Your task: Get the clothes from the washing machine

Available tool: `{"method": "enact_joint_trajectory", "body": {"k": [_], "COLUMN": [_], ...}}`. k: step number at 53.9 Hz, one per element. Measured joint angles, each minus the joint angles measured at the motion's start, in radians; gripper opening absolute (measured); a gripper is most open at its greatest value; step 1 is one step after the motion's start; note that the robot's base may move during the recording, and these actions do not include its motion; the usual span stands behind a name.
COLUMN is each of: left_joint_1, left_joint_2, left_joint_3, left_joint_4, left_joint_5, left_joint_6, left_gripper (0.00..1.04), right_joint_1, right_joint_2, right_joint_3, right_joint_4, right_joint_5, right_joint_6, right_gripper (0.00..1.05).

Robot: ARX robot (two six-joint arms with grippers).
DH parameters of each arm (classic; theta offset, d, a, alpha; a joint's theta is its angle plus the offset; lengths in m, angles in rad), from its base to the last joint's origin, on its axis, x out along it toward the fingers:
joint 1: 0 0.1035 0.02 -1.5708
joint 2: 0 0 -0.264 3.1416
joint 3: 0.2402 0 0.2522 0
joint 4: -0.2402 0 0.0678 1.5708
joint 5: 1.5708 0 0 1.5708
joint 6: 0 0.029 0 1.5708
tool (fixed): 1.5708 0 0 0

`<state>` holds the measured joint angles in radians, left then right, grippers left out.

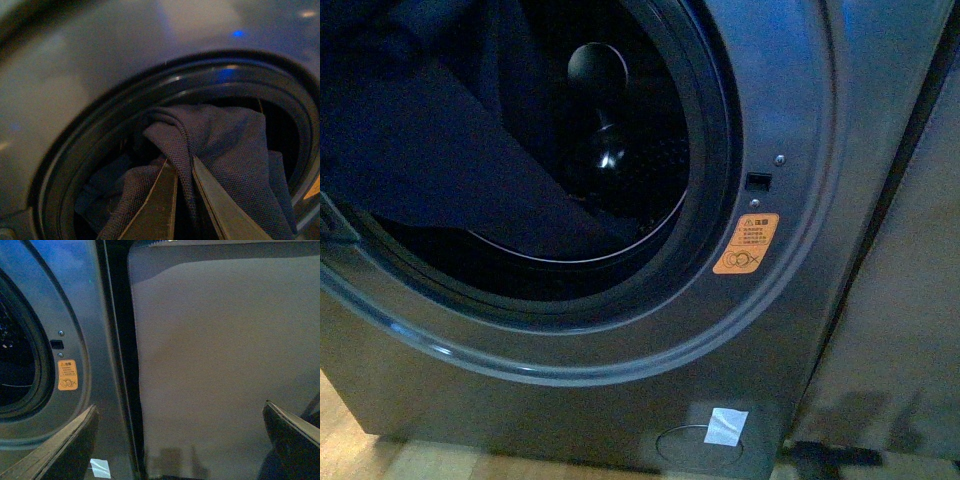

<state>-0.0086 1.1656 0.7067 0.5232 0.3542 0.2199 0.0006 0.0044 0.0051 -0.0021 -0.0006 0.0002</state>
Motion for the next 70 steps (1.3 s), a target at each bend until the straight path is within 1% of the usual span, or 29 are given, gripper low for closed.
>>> {"method": "enact_joint_trajectory", "body": {"k": [10, 28, 36, 43, 50, 60, 70], "left_joint_1": [-0.009, -0.114, -0.19, -0.315, -0.408, -0.486, -0.543], "left_joint_2": [-0.053, -0.069, -0.063, -0.005, 0.096, 0.187, 0.258], "left_joint_3": [0.086, 0.331, 0.441, 0.569, 0.715, 0.885, 1.065], "left_joint_4": [-0.078, -0.208, -0.274, -0.352, -0.422, -0.486, -0.553], "left_joint_5": [0.044, 0.093, 0.098, 0.073, 0.042, -0.004, -0.021], "left_joint_6": [-0.046, -0.111, -0.137, -0.137, -0.14, -0.142, -0.143], "left_gripper": [0.07, 0.07, 0.07, 0.07, 0.07, 0.07, 0.07], "right_joint_1": [0.0, 0.0, 0.0, 0.0, 0.0, 0.0, 0.0], "right_joint_2": [0.0, 0.0, 0.0, 0.0, 0.0, 0.0, 0.0], "right_joint_3": [0.0, 0.0, 0.0, 0.0, 0.0, 0.0, 0.0], "right_joint_4": [0.0, 0.0, 0.0, 0.0, 0.0, 0.0, 0.0], "right_joint_5": [0.0, 0.0, 0.0, 0.0, 0.0, 0.0, 0.0], "right_joint_6": [0.0, 0.0, 0.0, 0.0, 0.0, 0.0, 0.0], "right_gripper": [0.97, 0.97, 0.97, 0.97, 0.97, 0.97, 0.97]}}
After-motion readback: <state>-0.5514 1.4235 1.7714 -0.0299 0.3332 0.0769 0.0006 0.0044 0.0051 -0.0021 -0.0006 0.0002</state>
